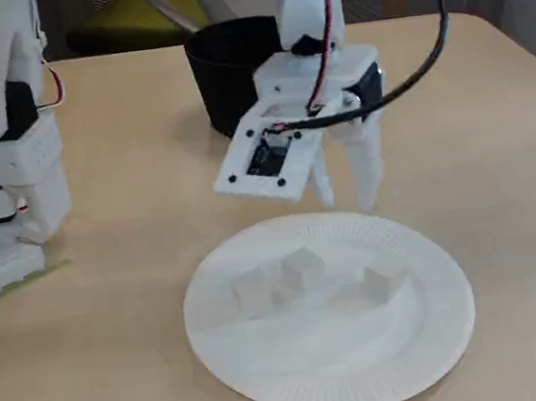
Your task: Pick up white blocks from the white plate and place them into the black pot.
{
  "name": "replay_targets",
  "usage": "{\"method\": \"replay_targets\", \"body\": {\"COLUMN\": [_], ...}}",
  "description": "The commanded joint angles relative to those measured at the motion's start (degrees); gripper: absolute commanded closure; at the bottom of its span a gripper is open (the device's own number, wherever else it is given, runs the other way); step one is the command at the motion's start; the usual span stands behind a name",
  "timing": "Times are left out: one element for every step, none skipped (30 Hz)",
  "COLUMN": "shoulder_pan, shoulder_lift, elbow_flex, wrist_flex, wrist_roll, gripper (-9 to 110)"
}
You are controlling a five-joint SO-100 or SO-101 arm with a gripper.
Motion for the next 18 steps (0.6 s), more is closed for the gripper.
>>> {"method": "replay_targets", "body": {"shoulder_pan": [1.8, 2.3, 2.8, 3.3, 3.9, 4.1, 4.4, 4.6, 4.6, 4.7, 4.7, 4.7, 4.7, 4.6, 4.4, 4.2, 4.1, 4.0], "shoulder_lift": [-0.6, -1.0, -1.4, -2.1, -2.9, -3.5, -4.1, -4.5, -4.8, -5.2, -5.6, -6.0, -6.4, -6.8, -7.3, -8.1, -8.9, -9.8], "elbow_flex": [-4.3, -4.3, -4.3, -4.3, -4.4, -4.5, -4.5, -4.5, -4.7, -5.0, -5.5, -6.0, -6.3, -6.6, -7.0, -7.7, -8.7, -9.7], "wrist_flex": [1.1, 1.2, 1.5, 1.7, 1.6, 1.7, 1.7, 1.7, 1.7, 1.7, 1.7, 1.7, 1.6, 1.5, 1.2, 1.1, 1.1, 1.1], "wrist_roll": [0.8, 1.2, 1.7, 2.1, 2.3, 2.7, 3.1, 3.3, 3.5, 3.7, 3.7, 3.8, 3.9, 4.0, 4.3, 4.6, 4.7, 4.9], "gripper": [75, 73, 72, 71, 71, 70, 70, 70, 69, 69, 69, 69, 69, 69, 70, 70, 70, 71]}}
